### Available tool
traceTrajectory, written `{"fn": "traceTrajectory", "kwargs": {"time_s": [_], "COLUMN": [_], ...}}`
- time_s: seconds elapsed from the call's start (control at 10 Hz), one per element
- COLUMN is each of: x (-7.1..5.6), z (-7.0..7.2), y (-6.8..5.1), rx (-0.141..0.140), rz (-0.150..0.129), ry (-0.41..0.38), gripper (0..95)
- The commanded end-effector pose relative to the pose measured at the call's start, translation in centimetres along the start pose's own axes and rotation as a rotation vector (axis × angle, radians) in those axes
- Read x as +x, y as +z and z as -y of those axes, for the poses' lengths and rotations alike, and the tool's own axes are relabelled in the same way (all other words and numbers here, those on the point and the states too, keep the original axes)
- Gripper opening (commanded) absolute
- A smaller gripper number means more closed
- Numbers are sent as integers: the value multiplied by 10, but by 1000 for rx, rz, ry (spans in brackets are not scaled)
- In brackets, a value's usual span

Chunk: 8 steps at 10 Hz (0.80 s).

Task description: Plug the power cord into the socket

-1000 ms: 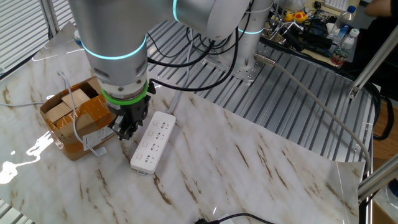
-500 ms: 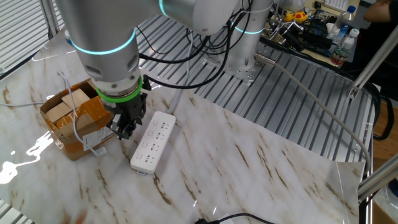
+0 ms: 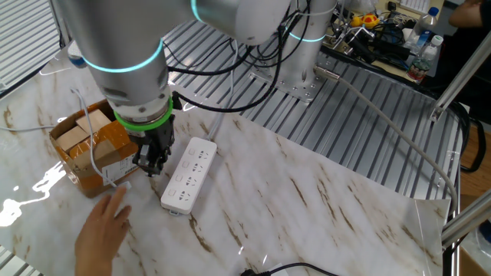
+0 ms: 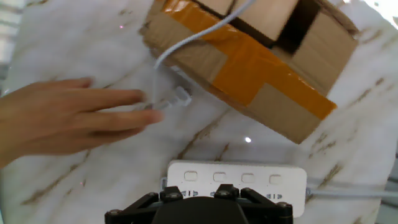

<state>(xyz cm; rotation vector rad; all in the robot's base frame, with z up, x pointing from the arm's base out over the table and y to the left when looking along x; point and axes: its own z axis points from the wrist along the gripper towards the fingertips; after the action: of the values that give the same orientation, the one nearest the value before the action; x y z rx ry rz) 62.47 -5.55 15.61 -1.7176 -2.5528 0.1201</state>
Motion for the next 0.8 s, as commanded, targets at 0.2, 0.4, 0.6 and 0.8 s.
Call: {"fn": "traceTrajectory", "kwargs": {"time_s": [0.2,0.4,0.6,0.8], "x": [2,1,-2,-1], "z": [-7,-6,-4,-3], "y": [-9,-12,-13,-12], "rx": [-5,-38,-50,-54], "rz": [46,70,53,63], "ry": [-101,-169,-212,-228], "gripper": [380,380,380,380]}}
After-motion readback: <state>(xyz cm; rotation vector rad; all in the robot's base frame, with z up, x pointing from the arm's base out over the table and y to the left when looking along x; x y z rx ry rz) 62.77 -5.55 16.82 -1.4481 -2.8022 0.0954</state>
